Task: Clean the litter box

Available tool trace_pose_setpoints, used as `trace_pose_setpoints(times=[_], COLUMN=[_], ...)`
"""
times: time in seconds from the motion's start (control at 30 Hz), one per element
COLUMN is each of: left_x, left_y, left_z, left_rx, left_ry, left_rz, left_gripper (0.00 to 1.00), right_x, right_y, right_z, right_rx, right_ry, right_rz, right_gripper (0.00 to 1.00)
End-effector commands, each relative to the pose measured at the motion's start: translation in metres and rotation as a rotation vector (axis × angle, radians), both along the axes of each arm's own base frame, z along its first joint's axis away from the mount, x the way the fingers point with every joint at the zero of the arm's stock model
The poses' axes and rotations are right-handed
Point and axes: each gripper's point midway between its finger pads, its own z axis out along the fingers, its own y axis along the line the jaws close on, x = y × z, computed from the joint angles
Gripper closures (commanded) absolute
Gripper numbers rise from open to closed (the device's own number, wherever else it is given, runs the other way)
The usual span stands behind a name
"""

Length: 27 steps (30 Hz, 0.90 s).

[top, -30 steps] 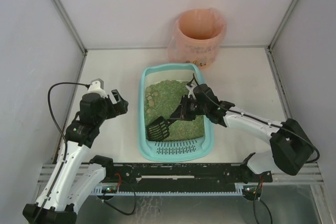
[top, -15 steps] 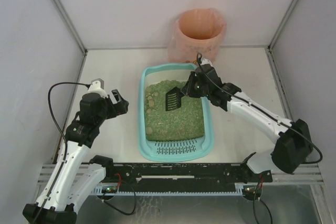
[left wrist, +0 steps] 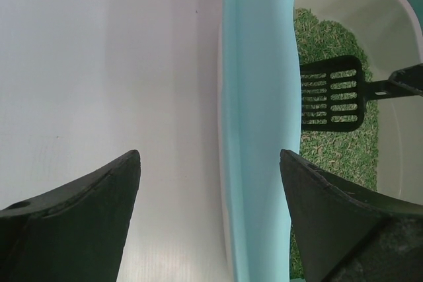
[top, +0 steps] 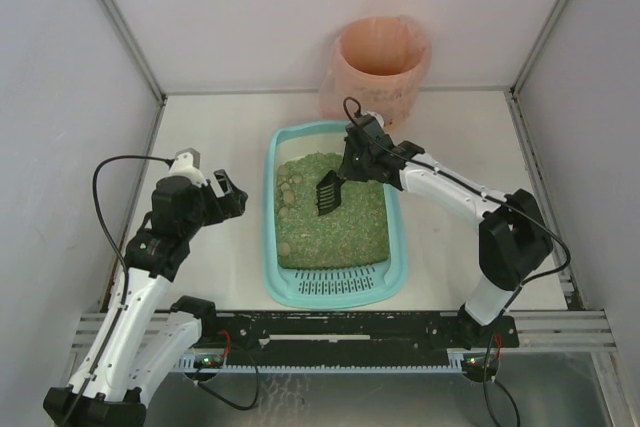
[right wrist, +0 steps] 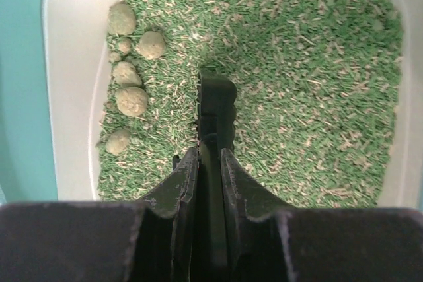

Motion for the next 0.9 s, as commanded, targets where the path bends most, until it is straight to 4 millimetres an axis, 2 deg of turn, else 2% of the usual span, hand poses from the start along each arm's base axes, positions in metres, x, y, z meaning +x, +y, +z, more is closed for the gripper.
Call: trace_pose_setpoints(times=[0.0, 0.17, 0.23, 0.47, 0.63, 0.87], left_x=[0.005, 0.005, 0.005, 0.004, 0.004, 0.004], left_y=[-0.001, -0.001, 0.0, 0.0, -0.001, -0.001], left_z=[0.005, 0.004, 0.004, 0.005, 0.004, 0.006], left_rx=[-0.01, -0.01, -0.01, -0.01, -0.012, -0.013], left_ry=[-0.029, -0.028, -0.028, -0.031, -0.028, -0.033], left_rz=[-0.005, -0.002, 0.0, 0.0, -0.002, -0.003], left_gripper=[0.11, 0.11, 0.11, 0.11, 0.11, 0.11], right_x=[0.004, -0.017, -0.025, -0.02, -0.022, -0.014], right_y=[0.027, 0.09, 0.104, 0.098, 0.095, 0.084], right_z=[-0.013, -0.037, -0.042, -0.037, -0.028, 0.004], right_rx=[0.086, 0.256, 0.303, 0.321, 0.447, 0.561], right_ry=[0.058, 0.176, 0.219, 0.192, 0.174, 0.063], right_rz=[0.017, 0.126, 0.151, 0.12, 0.097, 0.062], right_gripper=[1.0, 1.0, 1.0, 1.0, 1.0, 1.0])
